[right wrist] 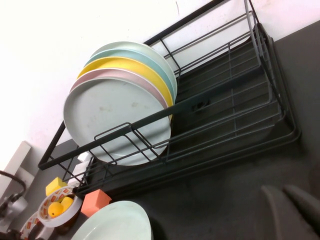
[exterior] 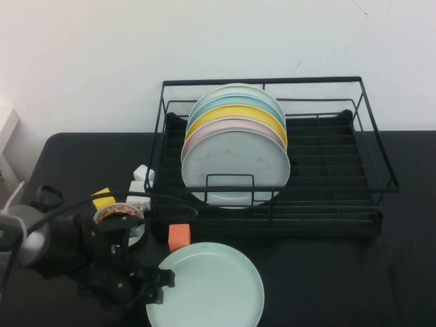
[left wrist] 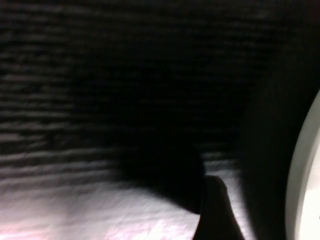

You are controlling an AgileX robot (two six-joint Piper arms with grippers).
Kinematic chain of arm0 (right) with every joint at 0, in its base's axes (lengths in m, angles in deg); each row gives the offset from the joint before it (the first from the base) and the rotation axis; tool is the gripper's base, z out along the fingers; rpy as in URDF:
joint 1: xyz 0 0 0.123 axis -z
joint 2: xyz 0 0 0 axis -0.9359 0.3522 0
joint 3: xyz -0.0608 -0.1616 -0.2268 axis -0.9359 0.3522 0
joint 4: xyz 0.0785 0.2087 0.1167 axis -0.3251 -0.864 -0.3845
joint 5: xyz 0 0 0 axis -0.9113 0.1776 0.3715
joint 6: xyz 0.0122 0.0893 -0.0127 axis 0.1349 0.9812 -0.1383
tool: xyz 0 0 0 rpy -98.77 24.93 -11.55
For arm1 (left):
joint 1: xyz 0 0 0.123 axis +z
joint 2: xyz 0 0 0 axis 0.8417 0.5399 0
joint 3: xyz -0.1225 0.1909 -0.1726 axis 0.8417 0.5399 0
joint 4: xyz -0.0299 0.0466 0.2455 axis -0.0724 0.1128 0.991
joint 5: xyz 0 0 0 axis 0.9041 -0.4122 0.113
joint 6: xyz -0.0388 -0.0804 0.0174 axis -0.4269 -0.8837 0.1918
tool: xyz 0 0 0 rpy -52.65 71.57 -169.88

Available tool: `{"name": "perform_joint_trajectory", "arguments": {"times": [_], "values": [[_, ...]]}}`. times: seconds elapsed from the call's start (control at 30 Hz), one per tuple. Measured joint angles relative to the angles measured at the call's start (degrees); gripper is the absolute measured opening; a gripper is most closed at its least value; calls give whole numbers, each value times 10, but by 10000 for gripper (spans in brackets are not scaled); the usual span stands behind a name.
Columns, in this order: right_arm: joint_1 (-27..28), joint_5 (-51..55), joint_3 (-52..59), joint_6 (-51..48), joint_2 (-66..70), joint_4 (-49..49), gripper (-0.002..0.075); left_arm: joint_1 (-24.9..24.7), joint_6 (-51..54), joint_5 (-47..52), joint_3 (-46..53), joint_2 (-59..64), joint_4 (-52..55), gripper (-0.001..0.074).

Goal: Place plate on rack
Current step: Pick up the plate from the table

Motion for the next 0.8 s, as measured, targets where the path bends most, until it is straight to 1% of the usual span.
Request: {"name": "perform_joint_trajectory", "arguments": {"times": [0.13,0.2,0.27,0.37,0.4,0.47,0.53,0.67,0.8], "values": [[0,-1,0,-3,0,0,-2,-6,25,-2,-14,15,-42,385],[0,-3,0,-4,0,-1,-2,-7,33,-2,-22,22,-62,359],[0,-3,0,-6,0,-1,-2,-7,33,-3,-28,29,-73,308],[0,-4,0,-6,0,-1,-2,-7,33,-5,-31,37,-80,169],[0,-4,0,-6,0,-1,-2,-7,34,-5,-31,39,-81,111],[0,-4,0,-6,0,-1,-2,-7,38,-4,-33,41,-82,48],[0,-4,0,-6,0,-1,-2,-7,48,1,-34,41,-84,23],[0,-4,0,-6,0,-1,-2,-7,88,15,-34,40,-103,11],[0,-4,0,-6,0,-1,-2,-7,167,65,-31,35,-152,5]]}}
